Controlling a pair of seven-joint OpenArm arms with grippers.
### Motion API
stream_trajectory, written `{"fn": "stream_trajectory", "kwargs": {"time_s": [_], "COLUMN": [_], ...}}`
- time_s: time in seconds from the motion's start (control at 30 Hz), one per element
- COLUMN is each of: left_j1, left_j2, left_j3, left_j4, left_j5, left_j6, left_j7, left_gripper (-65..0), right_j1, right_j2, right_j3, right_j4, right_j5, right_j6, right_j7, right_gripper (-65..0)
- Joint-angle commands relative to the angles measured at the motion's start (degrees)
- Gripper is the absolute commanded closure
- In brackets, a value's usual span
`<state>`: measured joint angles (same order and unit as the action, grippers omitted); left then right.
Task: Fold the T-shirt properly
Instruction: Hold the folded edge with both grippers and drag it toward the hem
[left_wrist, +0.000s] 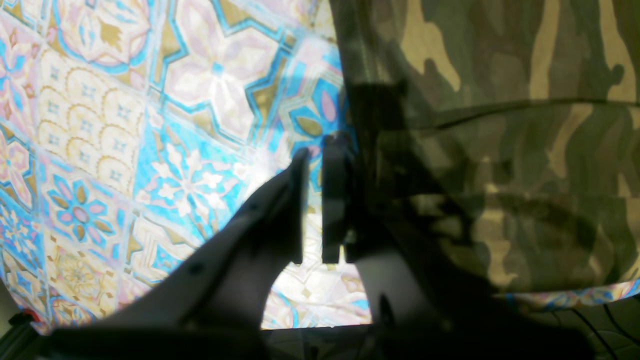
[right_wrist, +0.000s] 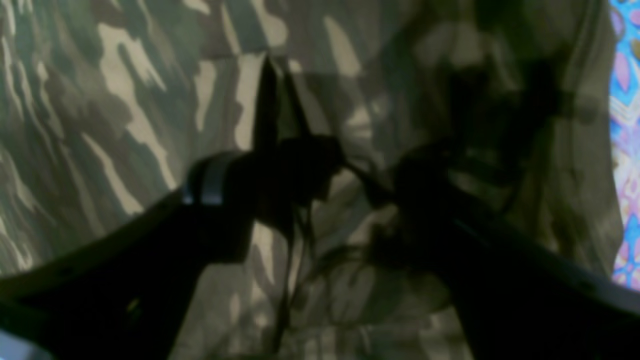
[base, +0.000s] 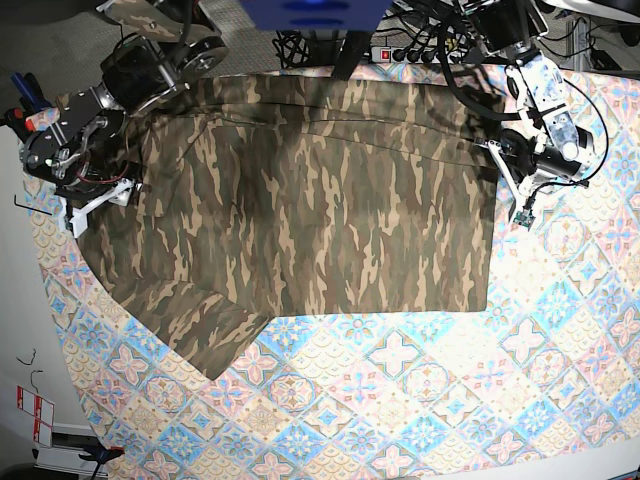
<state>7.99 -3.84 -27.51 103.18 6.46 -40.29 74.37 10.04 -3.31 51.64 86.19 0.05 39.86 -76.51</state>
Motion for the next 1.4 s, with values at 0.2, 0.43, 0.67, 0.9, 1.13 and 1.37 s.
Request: {"fn": "stream_trajectory", "kwargs": {"time_s": [0.2,0.43,0.67,0.9,1.13,1.37], "left_j1": [0.1,0.1,0.1,0.1,0.0,0.0], "left_j2": [-0.6,-0.6,-0.6,-0.5,-0.5,-0.5], "left_j3": [-0.1,-0.1,0.0,3.1,3.1,3.1], "left_j4": [0.8,0.8,0.8,0.8,0.8,0.8], "left_j5": [0.0,0.0,0.0,1.0,2.2,2.2], "left_j6": [0.3,0.3,0.3,0.3,0.3,0.3], "left_j7": [-0.3,-0.3,-0.3,-0.3,-0.3,-0.3], "left_gripper": [-3.7,-3.7,-3.7,-3.7,-3.7,-3.7], "right_j1": [0.6,-0.4,2.0,2.6,5.6,5.5], "right_j2": [0.8,0.8,0.8,0.2,0.4,-0.1], "right_j3": [0.0,0.0,-0.1,-0.2,0.0,0.0], "right_j4": [-3.4,-3.3,-3.2,-1.3,0.3,2.3], "right_j5": [0.5,0.8,0.9,0.9,1.0,1.0], "right_j6": [0.1,0.1,0.1,0.1,0.1,0.1], "right_j7": [0.8,0.6,-3.5,-3.5,-3.5,-3.5], "right_gripper": [-42.8,-42.8,-42.8,-42.8,-42.8,-42.8]}}
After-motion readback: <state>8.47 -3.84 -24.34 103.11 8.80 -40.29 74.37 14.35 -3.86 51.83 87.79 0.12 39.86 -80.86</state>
